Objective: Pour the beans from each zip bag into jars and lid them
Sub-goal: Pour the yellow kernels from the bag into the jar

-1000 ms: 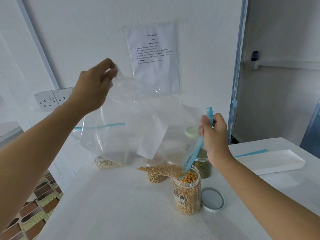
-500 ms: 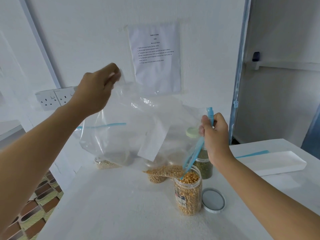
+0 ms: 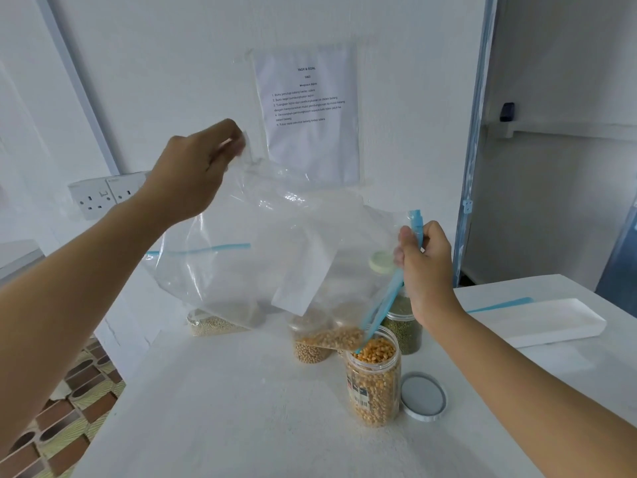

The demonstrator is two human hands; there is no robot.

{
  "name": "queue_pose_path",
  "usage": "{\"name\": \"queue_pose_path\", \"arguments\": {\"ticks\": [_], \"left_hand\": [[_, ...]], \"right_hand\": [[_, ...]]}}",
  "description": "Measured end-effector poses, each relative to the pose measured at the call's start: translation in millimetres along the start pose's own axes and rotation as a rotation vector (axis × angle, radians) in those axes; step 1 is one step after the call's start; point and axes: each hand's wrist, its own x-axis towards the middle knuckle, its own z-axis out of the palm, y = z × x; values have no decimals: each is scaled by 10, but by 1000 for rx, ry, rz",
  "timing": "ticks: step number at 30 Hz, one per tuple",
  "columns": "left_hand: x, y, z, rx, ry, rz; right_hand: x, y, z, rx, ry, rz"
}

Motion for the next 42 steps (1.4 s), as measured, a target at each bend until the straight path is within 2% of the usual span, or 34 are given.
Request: {"name": "queue_pose_path", "arguments": {"ticks": [8, 14, 23, 28, 42], "left_hand": [[-26, -11, 21, -80, 38, -66], [-22, 40, 26, -56, 99, -10], [-26, 15, 59, 2, 60, 5], [-7, 16, 33, -54, 66, -43], [100, 145, 59, -95, 13, 25]], "right_hand": [[-1, 13, -18, -12, 12, 2], [-1, 28, -23, -11, 17, 12], [14, 19, -31, -23, 24, 5], [4, 13, -42, -36, 29, 8], [-4, -1, -69, -73, 81, 7]]}}
